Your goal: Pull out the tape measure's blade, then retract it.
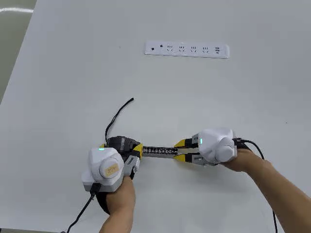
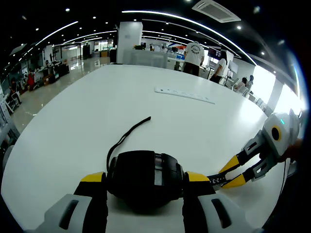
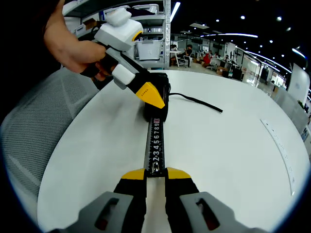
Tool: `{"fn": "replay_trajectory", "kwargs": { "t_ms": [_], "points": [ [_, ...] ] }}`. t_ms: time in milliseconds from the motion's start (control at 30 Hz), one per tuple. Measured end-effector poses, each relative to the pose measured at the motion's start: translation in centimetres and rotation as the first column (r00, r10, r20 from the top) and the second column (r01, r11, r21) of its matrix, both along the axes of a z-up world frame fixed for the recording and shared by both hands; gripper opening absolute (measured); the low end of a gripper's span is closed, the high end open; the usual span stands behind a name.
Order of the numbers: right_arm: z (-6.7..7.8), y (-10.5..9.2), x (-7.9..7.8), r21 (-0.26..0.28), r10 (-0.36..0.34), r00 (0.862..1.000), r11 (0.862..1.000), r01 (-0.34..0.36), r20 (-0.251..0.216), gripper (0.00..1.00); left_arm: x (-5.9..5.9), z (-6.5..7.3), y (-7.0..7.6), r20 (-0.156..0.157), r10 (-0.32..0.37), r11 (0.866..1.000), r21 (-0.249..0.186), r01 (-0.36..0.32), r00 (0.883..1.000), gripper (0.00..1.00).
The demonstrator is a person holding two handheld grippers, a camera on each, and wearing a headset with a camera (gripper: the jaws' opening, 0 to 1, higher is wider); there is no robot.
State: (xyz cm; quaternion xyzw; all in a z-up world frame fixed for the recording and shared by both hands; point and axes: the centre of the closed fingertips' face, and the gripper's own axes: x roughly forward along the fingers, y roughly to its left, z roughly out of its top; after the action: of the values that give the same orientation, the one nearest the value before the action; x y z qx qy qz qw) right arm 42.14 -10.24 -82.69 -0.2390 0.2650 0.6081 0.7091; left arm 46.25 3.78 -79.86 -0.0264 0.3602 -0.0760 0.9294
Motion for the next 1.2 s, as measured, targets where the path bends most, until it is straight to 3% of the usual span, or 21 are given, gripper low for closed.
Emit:
{"fn": "replay_trajectory", "kwargs": {
  "t_ms": [1200],
  "points": [
    [-0.2,4.2,0.7,0.035,0.001,1.0,0.999,-0.001,-0.005,0.13,0.0,0.0,0.0,-0.01,0.003,1.0,-0.005,-0.004,1.0,0.59]
  ]
}}
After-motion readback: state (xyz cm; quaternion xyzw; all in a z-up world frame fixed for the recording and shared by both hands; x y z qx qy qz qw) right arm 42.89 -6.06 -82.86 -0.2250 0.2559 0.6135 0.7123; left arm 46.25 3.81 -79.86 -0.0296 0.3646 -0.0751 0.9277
